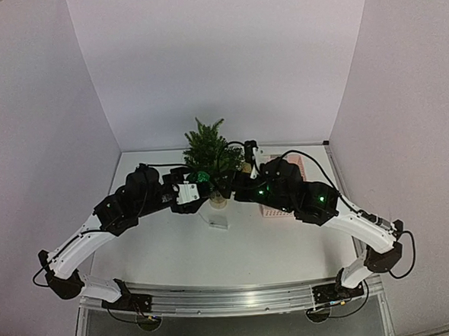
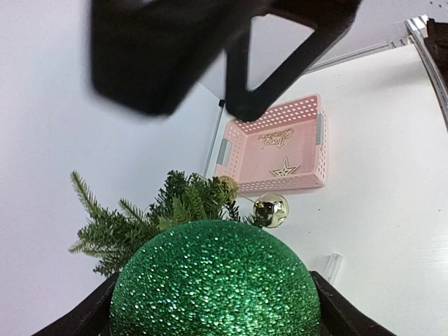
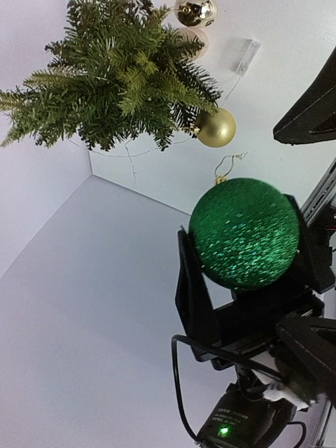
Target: Decorate the small christmas tree
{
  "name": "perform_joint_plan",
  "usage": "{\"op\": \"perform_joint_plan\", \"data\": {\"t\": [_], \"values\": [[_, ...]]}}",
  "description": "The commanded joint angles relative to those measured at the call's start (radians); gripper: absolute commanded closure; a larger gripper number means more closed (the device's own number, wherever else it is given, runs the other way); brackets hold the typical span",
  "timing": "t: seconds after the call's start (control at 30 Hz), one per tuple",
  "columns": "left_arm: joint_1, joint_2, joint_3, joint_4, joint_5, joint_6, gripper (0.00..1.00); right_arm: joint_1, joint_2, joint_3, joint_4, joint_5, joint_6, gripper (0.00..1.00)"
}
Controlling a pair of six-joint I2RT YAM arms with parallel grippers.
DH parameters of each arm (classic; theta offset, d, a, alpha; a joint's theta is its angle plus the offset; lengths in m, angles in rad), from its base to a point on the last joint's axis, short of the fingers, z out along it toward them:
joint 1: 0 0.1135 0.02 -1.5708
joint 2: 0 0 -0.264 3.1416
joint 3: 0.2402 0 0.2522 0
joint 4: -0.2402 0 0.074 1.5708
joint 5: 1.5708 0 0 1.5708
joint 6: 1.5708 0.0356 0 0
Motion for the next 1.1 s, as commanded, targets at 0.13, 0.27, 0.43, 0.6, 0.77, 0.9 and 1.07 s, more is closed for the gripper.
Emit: {"op": "perform_joint_plan", "data": {"t": [0.13, 0.27, 0.43, 0.6, 0.77, 0.9, 1.07], "values": [[0.159, 0.05, 0.228, -0.082, 0.067, -0.272, 1.0, 0.005, -0.119, -0.089, 0.016, 0.143, -0.035, 0.18], [0.257, 0.113, 0.342, -0.162, 0.138, -0.408, 1.0, 0.003, -0.129, -0.106, 0.016, 0.163, -0.07, 0.17], [0.335, 0.171, 0.419, -0.212, 0.219, -0.525, 1.0, -0.004, -0.13, -0.111, 0.017, 0.186, -0.155, 0.14], [0.393, 0.24, 0.49, -0.229, 0.279, -0.582, 1.0, -0.094, -0.127, -0.16, 0.016, 0.155, -0.209, 0.13], [0.466, 0.3, 0.55, -0.227, 0.364, -0.673, 1.0, -0.256, -0.141, -0.236, 0.015, 0.116, -0.192, 0.12], [0.52, 0.33, 0.572, -0.212, 0.434, -0.714, 1.0, -0.319, -0.137, -0.271, 0.013, 0.134, -0.212, 0.12], [0.577, 0.375, 0.614, -0.197, 0.501, -0.754, 1.0, -0.339, -0.113, -0.279, 0.012, 0.139, -0.236, 0.12]]}}
